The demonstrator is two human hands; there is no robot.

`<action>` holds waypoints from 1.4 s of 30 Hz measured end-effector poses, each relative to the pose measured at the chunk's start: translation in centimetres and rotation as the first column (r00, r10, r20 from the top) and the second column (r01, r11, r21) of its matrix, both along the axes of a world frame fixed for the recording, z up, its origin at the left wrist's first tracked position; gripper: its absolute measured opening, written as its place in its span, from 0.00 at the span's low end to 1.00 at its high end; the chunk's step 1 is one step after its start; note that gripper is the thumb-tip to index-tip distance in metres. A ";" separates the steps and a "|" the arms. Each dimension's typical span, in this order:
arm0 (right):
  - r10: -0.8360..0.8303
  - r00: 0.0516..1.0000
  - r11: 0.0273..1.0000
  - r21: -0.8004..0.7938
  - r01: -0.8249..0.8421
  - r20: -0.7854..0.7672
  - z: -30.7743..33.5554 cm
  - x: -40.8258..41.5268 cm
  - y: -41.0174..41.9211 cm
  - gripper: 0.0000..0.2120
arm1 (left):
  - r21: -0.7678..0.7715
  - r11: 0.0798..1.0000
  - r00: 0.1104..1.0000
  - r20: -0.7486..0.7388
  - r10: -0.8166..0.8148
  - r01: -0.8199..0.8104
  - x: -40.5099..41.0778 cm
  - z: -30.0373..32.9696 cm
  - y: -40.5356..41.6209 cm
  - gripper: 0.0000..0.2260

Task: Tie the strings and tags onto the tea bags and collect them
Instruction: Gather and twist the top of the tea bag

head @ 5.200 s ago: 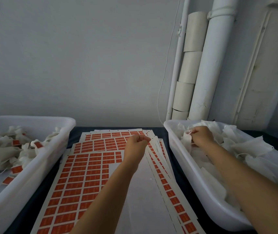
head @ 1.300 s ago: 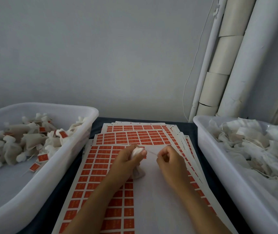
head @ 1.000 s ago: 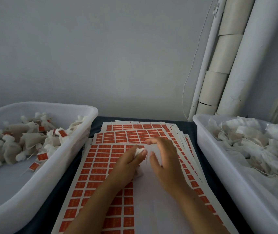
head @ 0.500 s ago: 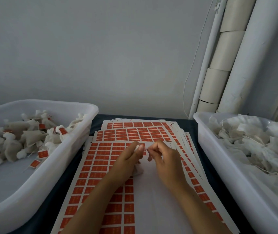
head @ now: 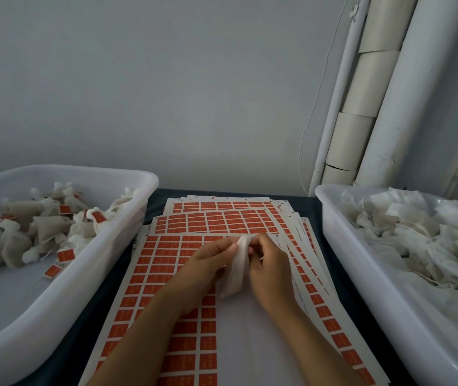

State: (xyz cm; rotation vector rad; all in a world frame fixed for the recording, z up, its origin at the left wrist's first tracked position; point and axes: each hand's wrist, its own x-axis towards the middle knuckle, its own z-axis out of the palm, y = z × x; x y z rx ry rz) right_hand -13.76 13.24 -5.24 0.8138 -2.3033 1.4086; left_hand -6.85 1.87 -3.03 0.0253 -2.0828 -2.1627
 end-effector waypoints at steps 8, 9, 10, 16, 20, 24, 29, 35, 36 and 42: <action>-0.025 1.000 0.992 0.120 0.024 0.001 -0.2 0.5 -0.5 0.13 | -0.110 0.969 0.973 -0.089 0.214 -0.223 -0.5 -0.8 0.1 0.12; -0.017 1.000 0.990 0.139 0.016 0.010 -0.4 0.5 -0.6 0.14 | -0.110 0.966 0.970 -0.099 0.224 -0.234 -0.5 -0.8 0.1 0.13; -0.009 1.000 0.986 0.165 0.005 0.021 -0.5 0.4 -0.7 0.14 | -0.107 0.964 0.967 -0.110 0.230 -0.242 -0.4 -0.7 0.1 0.14; 0.043 0.998 0.950 0.306 -0.056 0.051 0.1 0.2 -0.2 0.08 | -0.036 0.980 0.959 -0.214 0.185 -0.197 -0.5 -0.8 0.0 0.11; 0.052 0.998 0.936 0.351 -0.042 -0.019 0.5 0.4 0.1 0.07 | -0.084 0.972 0.945 -0.267 0.190 -0.219 -0.6 -1.0 0.0 0.12; 0.000 0.997 0.964 0.265 0.021 -0.080 0.9 0.5 0.5 0.11 | -0.107 0.942 0.920 -0.273 0.280 -0.318 -0.9 -1.3 -0.2 0.09; 0.006 0.998 0.979 0.203 0.007 -0.060 1.1 0.4 1.0 0.08 | -0.160 0.861 0.856 -0.298 0.423 -0.482 -1.0 -1.6 -0.4 0.04; 0.028 0.997 0.998 0.052 -0.024 -0.068 1.0 1.1 0.6 0.04 | -0.255 0.768 0.796 -0.356 0.490 -0.587 -1.0 -1.6 -0.2 0.06; 0.040 0.997 0.999 0.027 -0.038 -0.073 1.0 1.2 0.4 0.04 | -0.264 0.758 0.789 -0.367 0.493 -0.596 -1.0 -1.5 0.0 0.08; 0.144 0.988 0.985 -0.093 -0.149 -0.057 0.8 2.0 -0.2 0.03 | -0.275 0.796 0.818 -0.396 0.418 -0.540 -0.9 -1.2 0.4 0.19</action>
